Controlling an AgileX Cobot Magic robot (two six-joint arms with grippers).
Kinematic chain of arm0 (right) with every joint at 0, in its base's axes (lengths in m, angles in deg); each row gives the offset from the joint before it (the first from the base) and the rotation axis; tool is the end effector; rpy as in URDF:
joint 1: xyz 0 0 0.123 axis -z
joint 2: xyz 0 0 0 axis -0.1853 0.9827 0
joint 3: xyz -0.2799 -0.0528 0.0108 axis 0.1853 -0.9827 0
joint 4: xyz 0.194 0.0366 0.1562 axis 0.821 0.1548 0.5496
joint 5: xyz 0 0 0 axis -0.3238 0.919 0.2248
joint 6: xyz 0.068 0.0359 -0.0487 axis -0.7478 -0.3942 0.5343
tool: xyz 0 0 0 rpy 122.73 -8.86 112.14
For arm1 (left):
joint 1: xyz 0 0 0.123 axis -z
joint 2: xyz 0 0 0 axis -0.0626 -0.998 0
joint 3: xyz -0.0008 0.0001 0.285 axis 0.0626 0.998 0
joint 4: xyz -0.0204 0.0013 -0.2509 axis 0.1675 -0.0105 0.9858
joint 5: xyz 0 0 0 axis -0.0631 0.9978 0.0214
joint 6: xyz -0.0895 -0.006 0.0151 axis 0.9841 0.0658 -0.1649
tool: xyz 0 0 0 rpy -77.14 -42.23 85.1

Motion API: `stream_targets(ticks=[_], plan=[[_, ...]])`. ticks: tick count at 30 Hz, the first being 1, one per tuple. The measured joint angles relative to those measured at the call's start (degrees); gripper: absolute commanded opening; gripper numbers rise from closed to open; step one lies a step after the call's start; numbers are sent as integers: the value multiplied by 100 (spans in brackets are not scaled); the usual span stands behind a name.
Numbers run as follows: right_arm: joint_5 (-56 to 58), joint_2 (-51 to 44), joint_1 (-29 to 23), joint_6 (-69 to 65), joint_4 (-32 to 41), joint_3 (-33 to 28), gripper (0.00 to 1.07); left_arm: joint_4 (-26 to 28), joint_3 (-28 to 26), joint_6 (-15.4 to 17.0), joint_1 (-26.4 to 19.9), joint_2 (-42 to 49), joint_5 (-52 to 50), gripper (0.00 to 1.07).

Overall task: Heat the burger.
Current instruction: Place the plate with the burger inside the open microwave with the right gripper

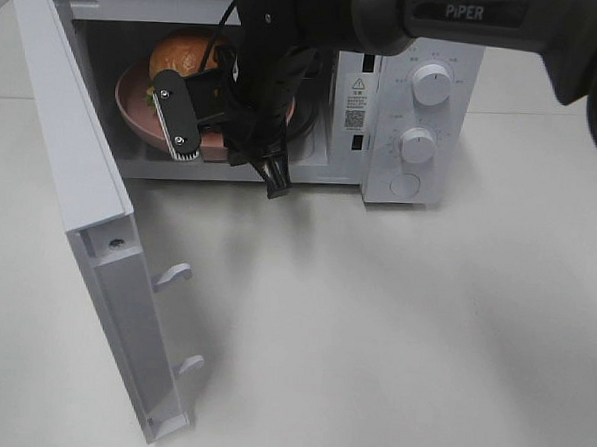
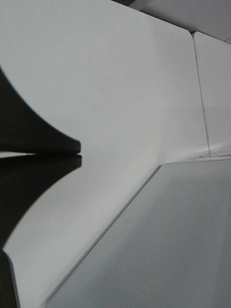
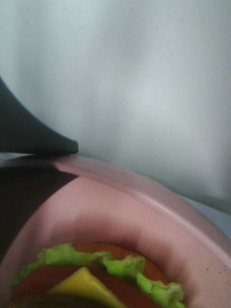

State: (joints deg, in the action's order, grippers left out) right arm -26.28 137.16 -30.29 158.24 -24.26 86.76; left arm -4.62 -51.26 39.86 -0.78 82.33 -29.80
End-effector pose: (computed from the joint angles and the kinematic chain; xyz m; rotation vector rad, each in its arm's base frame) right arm 0.3912 0.3277 0.1793 -2.2606 1.3310 -0.3720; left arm -0.0054 -0.0034 0.2783 0.2003 2.0169 0.0059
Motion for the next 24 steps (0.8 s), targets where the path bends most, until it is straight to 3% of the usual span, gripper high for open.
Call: stream_targets(ticks=[11, 24], plan=[[521, 716, 476, -327, 756, 1071, 0, 0, 0, 0, 0, 0, 0, 0], [504, 917, 516, -487, 991, 1226, 0, 0, 0, 0, 0, 0, 0, 0]])
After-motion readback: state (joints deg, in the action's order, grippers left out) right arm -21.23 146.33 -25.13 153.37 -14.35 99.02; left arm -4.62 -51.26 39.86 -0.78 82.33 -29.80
